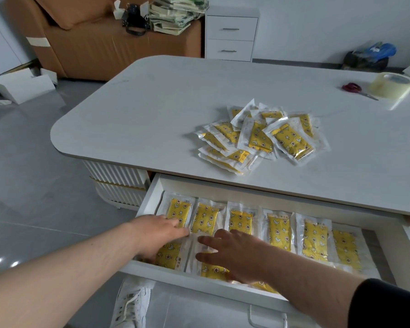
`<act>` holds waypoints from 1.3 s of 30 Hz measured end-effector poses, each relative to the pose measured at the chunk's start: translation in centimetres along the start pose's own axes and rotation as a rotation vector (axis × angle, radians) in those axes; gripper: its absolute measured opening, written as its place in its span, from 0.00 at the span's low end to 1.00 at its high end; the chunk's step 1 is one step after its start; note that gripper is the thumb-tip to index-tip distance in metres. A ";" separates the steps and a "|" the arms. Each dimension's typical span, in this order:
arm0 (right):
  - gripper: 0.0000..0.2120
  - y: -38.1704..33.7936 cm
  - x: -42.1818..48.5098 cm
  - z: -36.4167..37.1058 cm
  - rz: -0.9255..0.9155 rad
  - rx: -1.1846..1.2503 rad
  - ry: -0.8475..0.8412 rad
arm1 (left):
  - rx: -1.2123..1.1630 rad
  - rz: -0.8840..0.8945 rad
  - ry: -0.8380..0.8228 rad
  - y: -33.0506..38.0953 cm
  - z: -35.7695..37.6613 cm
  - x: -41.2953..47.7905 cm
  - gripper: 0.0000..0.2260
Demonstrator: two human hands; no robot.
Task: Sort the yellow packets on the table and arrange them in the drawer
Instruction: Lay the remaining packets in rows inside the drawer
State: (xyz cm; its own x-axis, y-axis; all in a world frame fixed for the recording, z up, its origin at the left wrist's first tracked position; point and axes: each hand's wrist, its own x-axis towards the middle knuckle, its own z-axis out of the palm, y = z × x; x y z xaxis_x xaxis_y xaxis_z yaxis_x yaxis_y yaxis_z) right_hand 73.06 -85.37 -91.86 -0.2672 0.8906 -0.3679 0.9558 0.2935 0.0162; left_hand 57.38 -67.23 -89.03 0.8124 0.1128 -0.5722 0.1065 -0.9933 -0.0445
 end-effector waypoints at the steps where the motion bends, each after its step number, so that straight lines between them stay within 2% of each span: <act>1: 0.40 0.0 0.0 0.0 0.000 -0.005 -0.001 | 0.009 0.002 0.009 0.0 0.1 0.0 0.42; 7: 0.40 0.2 -0.5 -0.6 0.001 0.021 0.002 | -0.006 -0.015 -0.023 0.2 -0.6 0.0 0.40; 9: 0.38 0.4 -1.2 -1.9 0.063 0.082 -0.011 | -0.034 -0.030 -0.038 0.4 -1.8 -0.3 0.40; 11: 0.33 0.9 -2.5 -3.7 0.150 0.141 0.044 | -0.075 -0.064 0.007 1.0 -3.7 -0.6 0.35; 15: 0.20 2.5 -5.8 -6.7 0.339 0.333 0.225 | -0.337 -0.117 0.223 2.5 -8.0 -1.6 0.24; 19: 0.15 5.3 -9.7 -8.7 0.563 0.451 0.441 | -0.711 -0.156 0.501 3.0 -12.1 -1.5 0.09; 22: 0.13 7.7 -11.7 -9.6 0.688 0.497 0.543 | -0.875 -0.172 0.622 2.2 -13.9 -0.5 0.01; 28: 0.11 13.4 -11.6 -10.2 0.856 0.626 0.703 | -0.921 -0.188 0.740 0.8 -16.8 3.3 0.03; 32: 0.13 17.0 -10.5 -10.4 0.931 0.662 0.757 | -0.937 -0.231 0.826 0.3 -19.2 6.8 0.05; 36: 0.17 19.8 -9.4 -10.2 1.092 0.607 0.677 | -0.876 -0.225 0.797 -0.1 -21.4 9.9 0.04; 39: 0.16 20.7 -8.6 -10.0 1.181 0.593 0.556 | -0.765 -0.268 0.739 0.3 -22.7 11.8 0.05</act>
State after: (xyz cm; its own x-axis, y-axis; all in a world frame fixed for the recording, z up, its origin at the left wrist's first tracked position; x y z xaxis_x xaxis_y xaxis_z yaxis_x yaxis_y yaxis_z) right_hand 93.96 -83.51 -79.10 0.8253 0.5646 -0.0053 0.5195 -0.7631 -0.3843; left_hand 80.02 -65.62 -77.16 0.8261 0.5631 0.0237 0.4508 -0.6854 0.5718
